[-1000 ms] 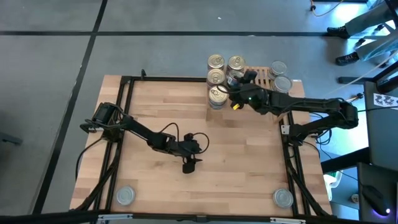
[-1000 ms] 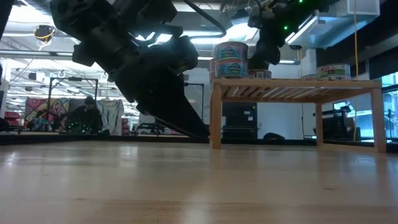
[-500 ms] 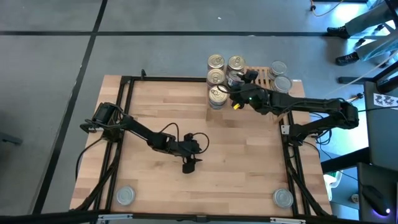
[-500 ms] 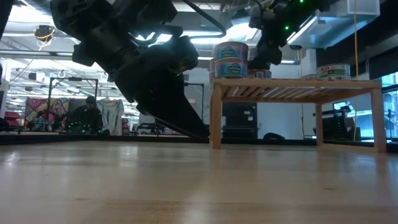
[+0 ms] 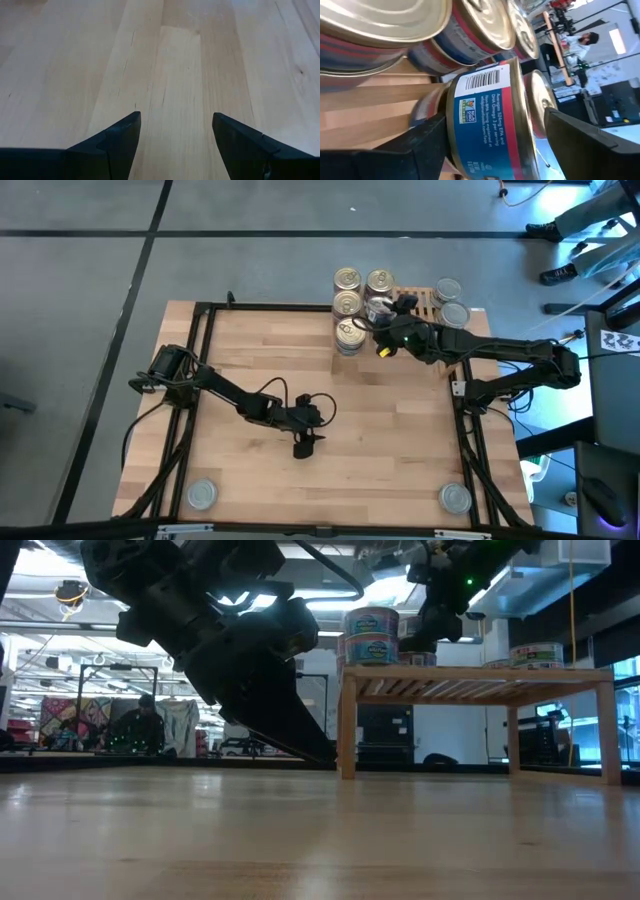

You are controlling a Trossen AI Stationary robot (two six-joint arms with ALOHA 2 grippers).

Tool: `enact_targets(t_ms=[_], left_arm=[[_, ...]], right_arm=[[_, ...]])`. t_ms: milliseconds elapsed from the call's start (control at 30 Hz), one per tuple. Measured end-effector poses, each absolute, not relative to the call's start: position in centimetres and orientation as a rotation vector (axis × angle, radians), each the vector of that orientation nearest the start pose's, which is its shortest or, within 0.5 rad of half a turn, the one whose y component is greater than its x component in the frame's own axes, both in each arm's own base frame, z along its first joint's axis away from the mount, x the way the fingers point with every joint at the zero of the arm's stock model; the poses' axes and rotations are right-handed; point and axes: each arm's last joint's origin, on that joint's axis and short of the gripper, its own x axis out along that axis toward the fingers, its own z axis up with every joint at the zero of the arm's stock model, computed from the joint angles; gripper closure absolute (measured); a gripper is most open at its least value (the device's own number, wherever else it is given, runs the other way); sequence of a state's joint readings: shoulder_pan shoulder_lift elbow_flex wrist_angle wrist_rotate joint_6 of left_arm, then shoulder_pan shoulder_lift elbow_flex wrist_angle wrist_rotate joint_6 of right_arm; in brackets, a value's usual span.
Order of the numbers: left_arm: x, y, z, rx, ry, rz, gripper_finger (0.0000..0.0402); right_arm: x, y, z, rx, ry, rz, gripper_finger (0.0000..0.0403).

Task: Stack canned seafood by type on shelf
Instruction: Stack the blue-pink tuna can on top of the blue-pink tuna can on the shelf

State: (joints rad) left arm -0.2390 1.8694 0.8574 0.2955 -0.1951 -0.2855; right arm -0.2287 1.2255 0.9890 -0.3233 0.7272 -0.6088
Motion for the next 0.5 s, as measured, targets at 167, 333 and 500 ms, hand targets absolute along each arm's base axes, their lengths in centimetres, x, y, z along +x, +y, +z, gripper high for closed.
enact_targets(t_ms=[167,333,500], left_arm=[[34.23,-7.76,11.67,-0.119,0.698,0.058,0.0156],[34.23,-7.76,11.67,-0.117,0.698,0.057,0.0156],[34.23,-7.76,11.67,-0.117,0.698,0.057,0.0156]], right_arm=[[24.75,-7.72,30.51,-0.687,0.834,-0.728,0.0096],[24.6,-7.66,30.21,-0.692,0.867,-0.701,0.0095],[24.59,-7.66,30.23,-0.693,0.867,-0.708,0.0095]])
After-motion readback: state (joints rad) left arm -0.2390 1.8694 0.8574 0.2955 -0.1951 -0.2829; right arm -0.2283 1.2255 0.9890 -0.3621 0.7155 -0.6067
